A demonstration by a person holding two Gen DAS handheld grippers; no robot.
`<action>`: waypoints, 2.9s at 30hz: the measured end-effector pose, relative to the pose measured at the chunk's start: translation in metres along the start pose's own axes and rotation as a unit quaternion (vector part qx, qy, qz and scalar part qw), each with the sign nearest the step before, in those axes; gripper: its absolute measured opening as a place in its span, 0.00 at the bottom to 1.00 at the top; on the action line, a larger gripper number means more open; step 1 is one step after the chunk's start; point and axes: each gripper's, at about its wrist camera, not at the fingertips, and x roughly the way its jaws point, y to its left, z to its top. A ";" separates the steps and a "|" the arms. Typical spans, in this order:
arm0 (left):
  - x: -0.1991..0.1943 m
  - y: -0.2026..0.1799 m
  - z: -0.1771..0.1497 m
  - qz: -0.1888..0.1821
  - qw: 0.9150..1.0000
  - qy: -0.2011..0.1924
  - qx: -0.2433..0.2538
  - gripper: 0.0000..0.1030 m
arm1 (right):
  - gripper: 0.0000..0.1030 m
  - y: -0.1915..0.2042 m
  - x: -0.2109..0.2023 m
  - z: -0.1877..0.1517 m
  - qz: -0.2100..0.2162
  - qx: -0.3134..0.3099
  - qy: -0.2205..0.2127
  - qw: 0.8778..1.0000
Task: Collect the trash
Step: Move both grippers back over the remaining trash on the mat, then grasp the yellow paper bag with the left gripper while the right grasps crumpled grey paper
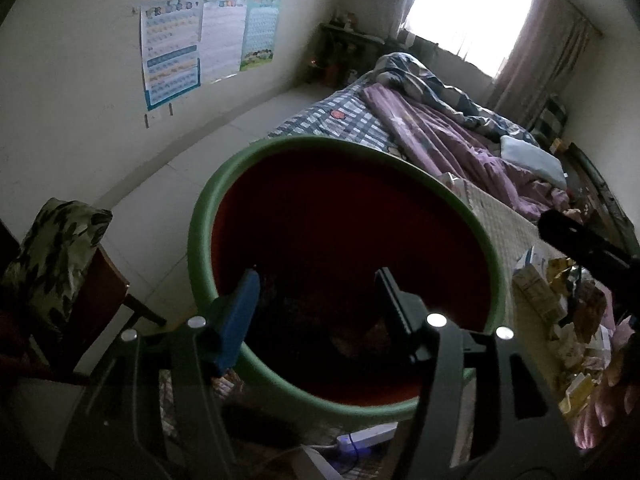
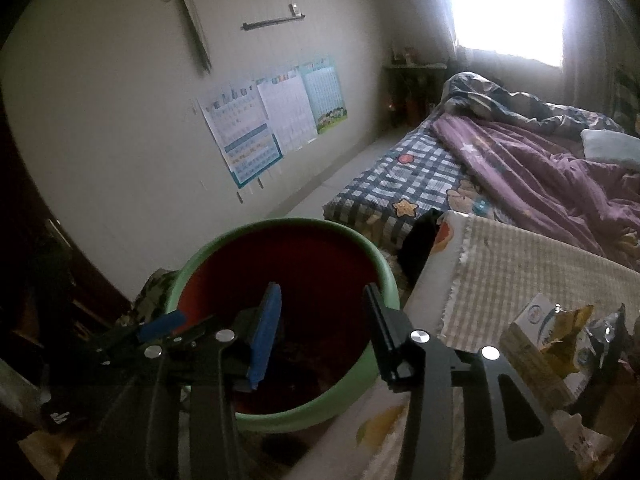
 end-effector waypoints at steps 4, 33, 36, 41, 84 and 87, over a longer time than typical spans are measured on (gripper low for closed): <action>-0.009 -0.010 -0.003 0.001 1.000 -0.007 0.013 0.55 | 0.45 -0.009 -0.020 -0.006 0.001 0.012 -0.010 1.000; -0.049 -0.267 -0.146 -0.133 0.946 0.043 0.292 0.77 | 0.55 -0.239 -0.213 -0.148 -0.109 0.163 0.017 0.980; -0.034 -0.277 -0.156 -0.120 0.942 0.066 0.307 0.77 | 0.55 -0.244 -0.221 -0.161 -0.099 0.170 0.027 0.980; -0.009 -0.283 -0.169 -0.101 0.944 0.097 0.300 0.77 | 0.56 -0.250 -0.224 -0.177 -0.072 0.177 0.045 0.981; 0.004 -0.261 -0.140 -0.126 0.980 0.107 0.114 0.67 | 0.63 -0.238 -0.168 -0.185 0.070 0.215 0.140 0.964; 0.006 -0.260 -0.141 -0.124 0.980 0.108 0.113 0.70 | 0.66 -0.239 -0.167 -0.186 0.077 0.220 0.144 0.962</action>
